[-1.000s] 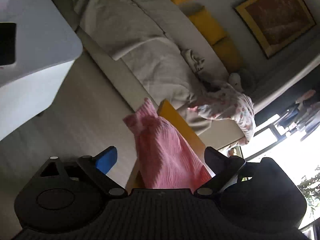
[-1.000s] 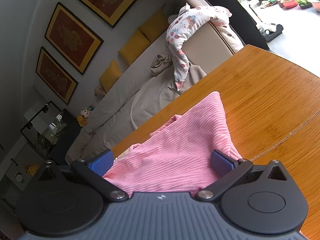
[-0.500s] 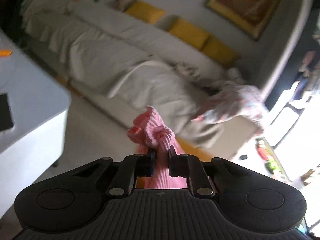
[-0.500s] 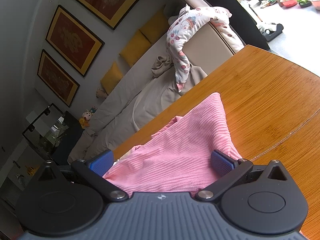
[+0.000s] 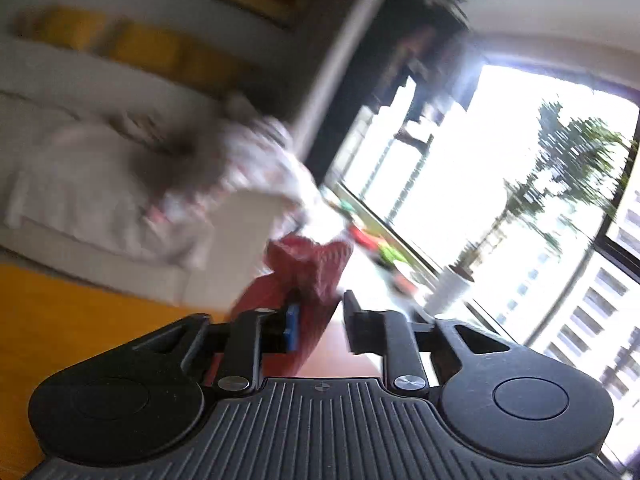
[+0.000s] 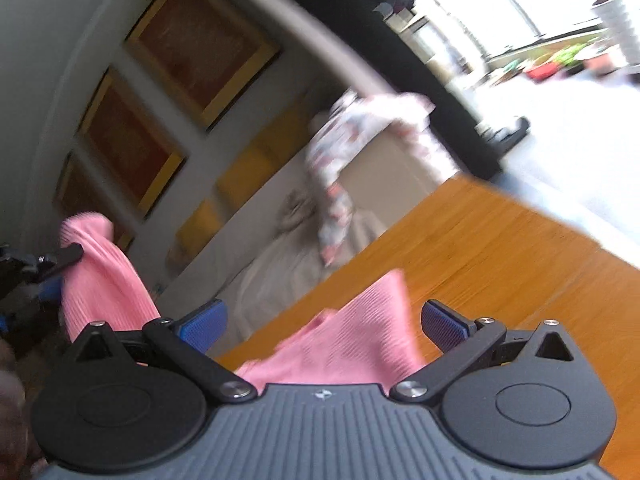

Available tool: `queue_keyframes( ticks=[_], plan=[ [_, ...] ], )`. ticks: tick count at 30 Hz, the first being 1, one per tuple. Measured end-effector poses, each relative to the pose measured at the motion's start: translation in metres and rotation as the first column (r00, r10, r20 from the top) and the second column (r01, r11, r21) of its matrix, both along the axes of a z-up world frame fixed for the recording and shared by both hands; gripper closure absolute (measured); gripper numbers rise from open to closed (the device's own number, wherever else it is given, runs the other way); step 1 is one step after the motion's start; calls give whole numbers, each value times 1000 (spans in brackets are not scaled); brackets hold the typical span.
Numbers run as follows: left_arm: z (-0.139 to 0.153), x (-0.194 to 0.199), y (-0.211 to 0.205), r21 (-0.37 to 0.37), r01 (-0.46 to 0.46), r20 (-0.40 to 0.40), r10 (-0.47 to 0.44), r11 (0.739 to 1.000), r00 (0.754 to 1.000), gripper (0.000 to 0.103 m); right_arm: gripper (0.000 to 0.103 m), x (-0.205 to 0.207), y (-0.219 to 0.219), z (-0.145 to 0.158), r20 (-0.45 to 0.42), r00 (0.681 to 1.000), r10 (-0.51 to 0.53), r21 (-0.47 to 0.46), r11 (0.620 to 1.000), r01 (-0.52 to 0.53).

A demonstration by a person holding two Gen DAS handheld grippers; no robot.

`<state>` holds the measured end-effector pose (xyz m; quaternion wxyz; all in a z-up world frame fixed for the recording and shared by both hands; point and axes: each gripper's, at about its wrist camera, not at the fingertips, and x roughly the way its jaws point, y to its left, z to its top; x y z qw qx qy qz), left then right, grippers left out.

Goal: Fold clothes

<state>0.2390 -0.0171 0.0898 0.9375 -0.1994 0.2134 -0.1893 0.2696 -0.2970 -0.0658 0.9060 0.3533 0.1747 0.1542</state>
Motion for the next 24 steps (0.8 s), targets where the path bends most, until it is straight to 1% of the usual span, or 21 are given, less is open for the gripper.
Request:
queue_keyframes(
  ticks=[1, 2, 3, 4, 6, 7, 10, 12, 13, 14, 15, 16, 17, 19, 21, 22, 23, 24],
  plan=[
    [-5, 5, -11, -16, 34, -13, -34, 999, 999, 59, 0, -1, -5, -1, -3, 999, -32, 13, 999, 32],
    [-9, 7, -19, -25, 60, -19, -61, 998, 998, 51, 0, 0, -9, -2, -12, 999, -52, 28, 998, 52],
    [-11, 5, -24, -18, 73, -15, -73, 997, 997, 36, 0, 1, -14, -4, -27, 998, -59, 46, 997, 60],
    [-13, 4, -28, -12, 85, -10, -85, 996, 996, 22, 0, 4, -18, -6, -45, 998, -53, 66, 996, 56],
    [-17, 0, -33, 7, 103, -2, -103, 995, 995, 16, 0, 9, -23, -9, -68, 997, -24, 102, 994, 31],
    [-18, -4, -30, 31, 94, 2, -94, 995, 996, 14, 0, 11, -24, -10, -70, 997, -10, 107, 994, 17],
    [-31, -14, -10, 109, 49, -7, -49, 993, 999, 9, 0, 10, -16, -5, -41, 999, 15, 61, 998, -12],
    [-49, -22, 5, 185, 16, -44, -8, 983, 999, 8, 0, 6, -7, 1, -2, 1000, 26, -18, 1000, -26],
    [-60, -25, 17, 200, 8, -62, 5, 980, 998, 8, 2, 3, -1, 4, 17, 999, 31, -63, 998, -30],
    [-71, -27, 29, 216, 0, -80, 18, 976, 997, 8, 13, 1, 5, 7, 29, 999, 43, -109, 993, -40],
    [-83, -30, 42, 231, -8, -98, 31, 973, 995, 8, 19, 1, 12, 11, 27, 997, 66, -157, 986, -61],
    [-93, -34, 52, 236, -9, -115, 37, 972, 993, 8, 31, 0, 19, 14, 25, 996, 88, -204, 976, -81],
    [-101, -41, 61, 216, 1, -131, 28, 976, 991, 8, 41, 0, 28, 17, 18, 993, 113, -256, 961, -105],
    [-115, -54, 72, 166, 35, -157, -8, 986, 988, 8, 44, 4, 50, 25, -8, 986, 169, -377, 912, -160],
    [-124, -60, 78, 124, 63, -159, -43, 990, 986, 7, 44, 12, 74, 30, -45, 982, 185, -512, 840, -182],
    [-124, -63, 77, 114, 67, -155, -49, 991, 987, 7, 43, 18, 82, 30, -65, 981, 184, -556, 809, -189],
    [-123, -66, 77, 104, 70, -152, -54, 992, 987, 7, 43, 26, 87, 28, -95, 977, 191, -569, 795, -211],
    [-124, -67, 78, 92, 72, -147, -58, 993, 987, 6, 44, 35, 90, 25, -132, 969, 208, -555, 795, -247]
  ],
)
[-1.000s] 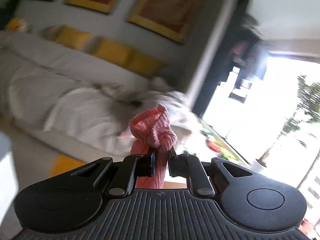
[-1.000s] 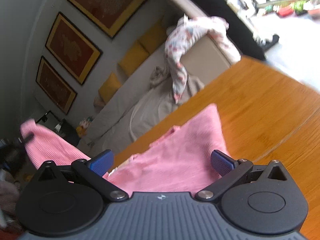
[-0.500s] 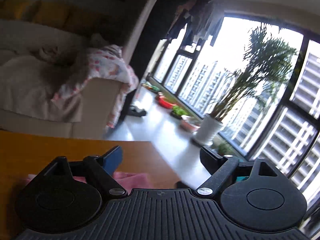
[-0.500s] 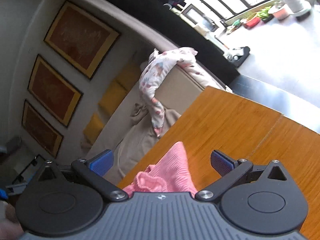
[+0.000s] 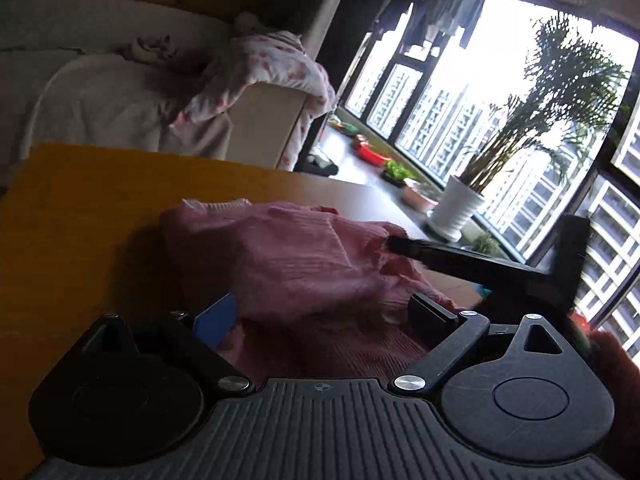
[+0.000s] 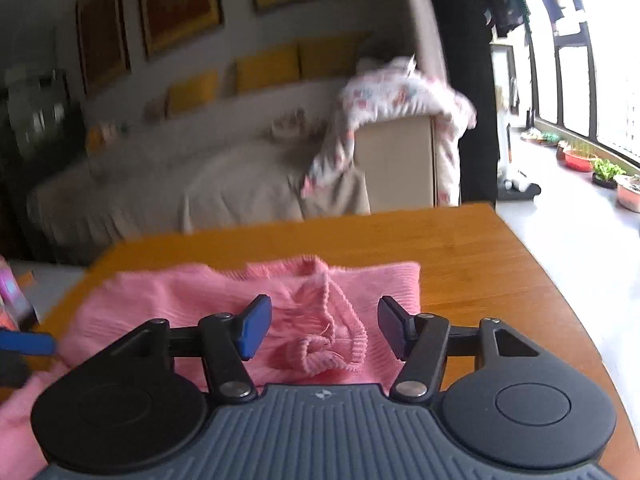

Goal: Fold clothes

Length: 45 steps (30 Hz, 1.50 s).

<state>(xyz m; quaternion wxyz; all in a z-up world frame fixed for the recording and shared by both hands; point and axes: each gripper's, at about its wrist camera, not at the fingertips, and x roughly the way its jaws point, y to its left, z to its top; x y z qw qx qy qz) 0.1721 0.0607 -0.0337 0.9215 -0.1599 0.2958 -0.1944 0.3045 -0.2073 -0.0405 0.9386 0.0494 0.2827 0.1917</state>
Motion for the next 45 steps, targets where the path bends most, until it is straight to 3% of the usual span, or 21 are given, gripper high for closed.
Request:
queue_keyframes(
  ticks=[1, 2, 3, 5, 8, 12, 16, 19, 21, 22, 23, 25, 29, 31, 32, 34, 38, 40, 42, 45],
  plan=[
    [1, 0, 2, -17, 4, 5, -4, 1000, 1000, 5, 50, 9, 2, -3, -39, 999, 17, 7, 1000, -17],
    [3, -1, 3, -34, 5, 11, -5, 999, 1000, 4, 76, 15, 5, -5, -71, 997, 40, 24, 999, -38],
    [5, -1, 5, -48, 5, 17, -4, 999, 1000, 4, 83, 16, 7, -4, -79, 995, 66, 44, 997, -63],
    [12, 6, 3, -71, 10, 33, -7, 997, 999, 3, 96, 9, 14, 9, -12, 996, 89, 21, 996, -89],
    [18, 12, 6, -95, 36, 56, -31, 995, 998, 0, 96, -5, 9, 44, 137, 986, 93, -10, 996, -93],
    [19, 23, 2, -138, 59, 79, -48, 989, 996, 0, 98, -6, -13, 65, 181, 982, 59, -39, 998, -53],
    [0, 36, -7, -178, 59, 15, -57, 982, 998, 0, 98, 6, -34, 21, 51, 998, -24, -97, 995, 29],
    [-17, 44, -14, -168, 49, -42, -57, 985, 998, 0, 97, 6, -52, 0, -27, 998, -61, -19, 998, 61],
    [-22, 45, -14, -159, 53, -50, -61, 986, 997, 0, 91, 2, -60, 1, -28, 999, -44, 72, 996, 46],
    [-24, 45, -14, -156, 54, -52, -62, 986, 997, 0, 80, -2, -61, 5, -12, 1000, -27, 111, 993, 28],
    [-25, 45, -14, -156, 52, -53, -61, 986, 997, 0, 67, -6, -58, 10, 14, 1000, -6, 126, 992, 4],
    [-26, 45, -14, -159, 46, -53, -55, 986, 997, 0, 57, -7, -47, 15, 50, 998, 39, 130, 991, -45],
    [-24, 37, -13, -167, 46, -53, -55, 985, 997, 0, 44, 10, -18, 4, 5, 996, 84, 134, 987, -84],
    [-20, 31, -11, -175, 51, -50, -60, 983, 997, 0, 47, 18, -5, -9, -25, 995, 101, 140, 985, -96],
    [-18, 27, -9, -178, 52, -45, -61, 983, 997, 0, 65, 18, 1, -13, -34, 992, 118, 139, 984, -112],
    [-11, 20, -4, -187, 56, -25, -62, 981, 998, 0, 93, 13, 11, -7, 1, 990, 144, 102, 984, -144],
    [17, 20, 11, -256, 71, 75, -54, 964, 996, 0, 94, -3, -1, 34, 129, 983, 133, 68, 987, -142],
    [28, 26, 15, -286, 79, 109, -49, 955, 993, 0, 94, -4, -14, 46, 133, 983, 123, 53, 990, -131],
    [28, 39, 13, -293, 75, 105, -45, 953, 993, 0, 94, -1, -20, 42, 118, 987, 105, -24, 994, -103],
    [2, 65, 6, -291, 49, 16, -46, 955, 999, 0, 94, 12, -26, 13, -1, 995, 98, -77, 992, -98]
  ],
)
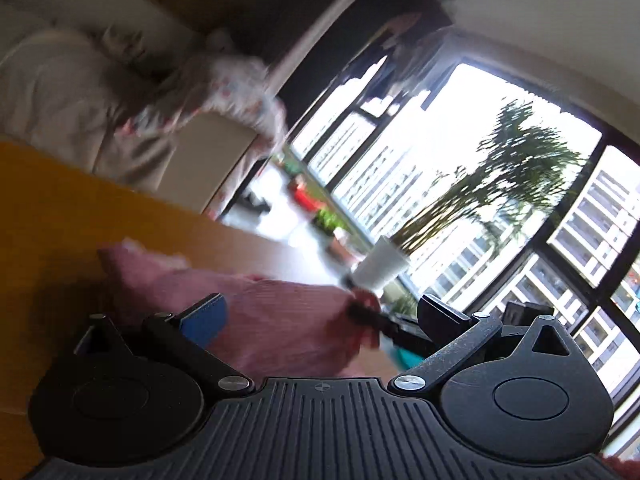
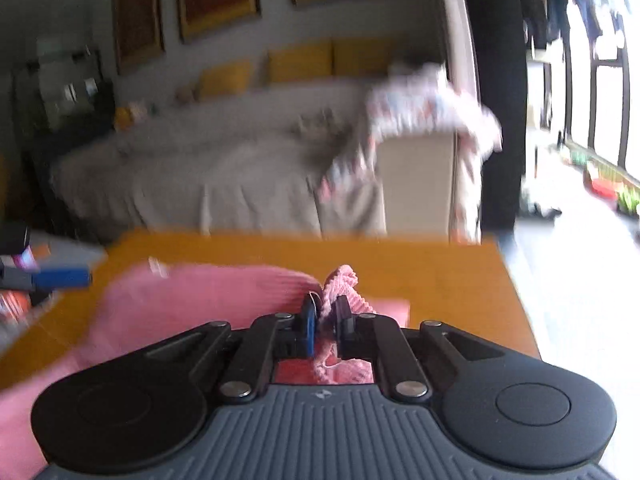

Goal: Fold clothes

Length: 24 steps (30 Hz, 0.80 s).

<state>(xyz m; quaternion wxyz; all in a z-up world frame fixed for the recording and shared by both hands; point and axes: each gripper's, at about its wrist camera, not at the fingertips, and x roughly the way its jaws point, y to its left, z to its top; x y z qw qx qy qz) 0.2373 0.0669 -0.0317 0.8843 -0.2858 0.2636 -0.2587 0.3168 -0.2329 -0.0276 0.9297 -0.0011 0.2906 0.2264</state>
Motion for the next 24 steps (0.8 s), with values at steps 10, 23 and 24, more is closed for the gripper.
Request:
queue_keyframes(
  ticks=[10, 23, 24],
  plan=[
    [-29, 10, -10, 81, -9, -70, 15, 997, 997, 0, 0, -10, -14, 22, 77, 997, -26, 126, 992, 16],
    [-26, 5, -20, 160, -13, -53, 22, 987, 998, 0, 0, 16, -37, -43, -226, 969, -96, 487, 850, 198],
    [-26, 5, -21, 165, -14, -49, 23, 986, 999, 0, 0, 15, -39, -45, -229, 968, -98, 498, 843, 203]
  ],
)
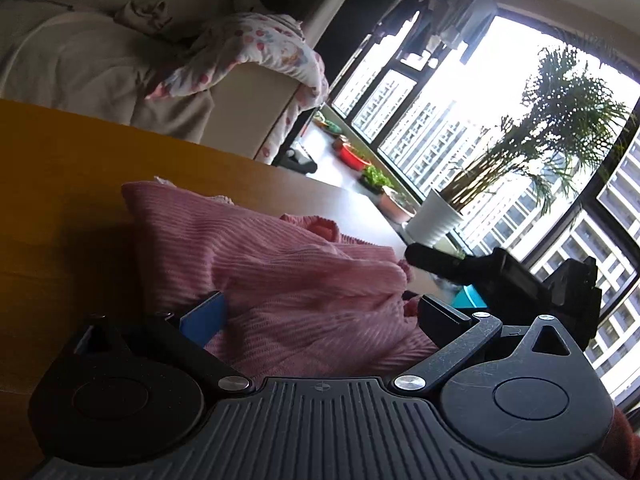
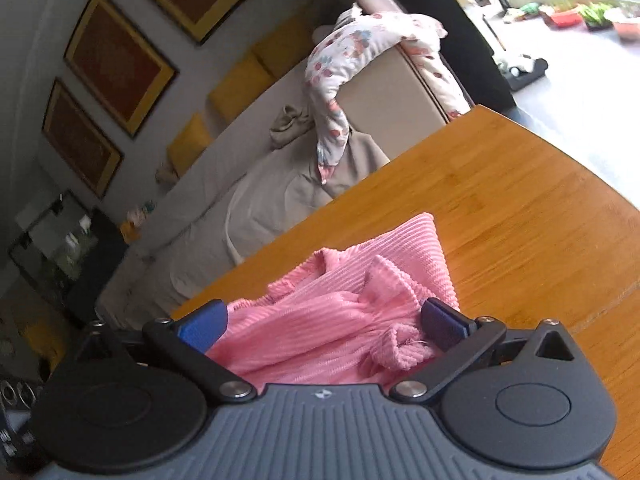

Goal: Fold clothes

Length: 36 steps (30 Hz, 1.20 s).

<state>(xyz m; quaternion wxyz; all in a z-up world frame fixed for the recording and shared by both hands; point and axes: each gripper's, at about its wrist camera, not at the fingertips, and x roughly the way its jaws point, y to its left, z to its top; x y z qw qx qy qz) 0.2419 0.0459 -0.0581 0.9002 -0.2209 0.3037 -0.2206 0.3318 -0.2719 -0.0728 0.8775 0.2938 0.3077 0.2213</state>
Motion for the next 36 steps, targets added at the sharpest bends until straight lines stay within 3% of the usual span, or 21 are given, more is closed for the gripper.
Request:
queue_keyframes(
  ticks=[8, 11, 13, 15, 17, 19, 21, 23, 30, 36],
  plan=[
    [0, 1, 1, -7, 2, -1, -2, 1000, 1000, 0, 0, -11, 6, 1, 7, 1000, -3, -31, 1000, 3],
    [0, 0, 8, -40, -7, -10, 6, 999, 1000, 0, 0, -12, 11, 7, -9, 998, 58, -78, 995, -58],
    [5, -7, 17, -55, -22, -18, 21, 998, 1000, 0, 0, -17, 9, 14, -26, 995, 93, -88, 992, -95],
    [14, -28, 28, -29, -36, 3, 36, 999, 999, 0, 0, -36, 4, 28, 21, 995, 95, -112, 989, -92],
    [23, -51, 38, 8, -47, 26, 47, 999, 999, 0, 0, -67, 4, 45, 105, 989, 106, -200, 976, -84],
    [26, -85, 49, 94, -42, 46, 38, 995, 998, 0, 0, -106, 9, 55, 190, 972, 136, -350, 934, -63],
    [22, -115, 57, 113, -17, 37, 13, 993, 999, 0, 0, -142, 16, 56, 254, 951, 175, -462, 886, -40],
    [17, -143, 63, 126, -12, 32, 8, 992, 999, 0, 0, -165, 22, 49, 289, 941, 178, -511, 860, -5],
    [16, -194, 78, 181, -99, 53, 91, 978, 994, 0, 0, -155, 41, 30, 254, 967, 35, -379, 923, 66],
    [13, -205, 71, 255, -113, 4, 116, 960, 993, 0, 0, -136, 52, 25, 204, 979, 13, -365, 929, 64]
  ],
)
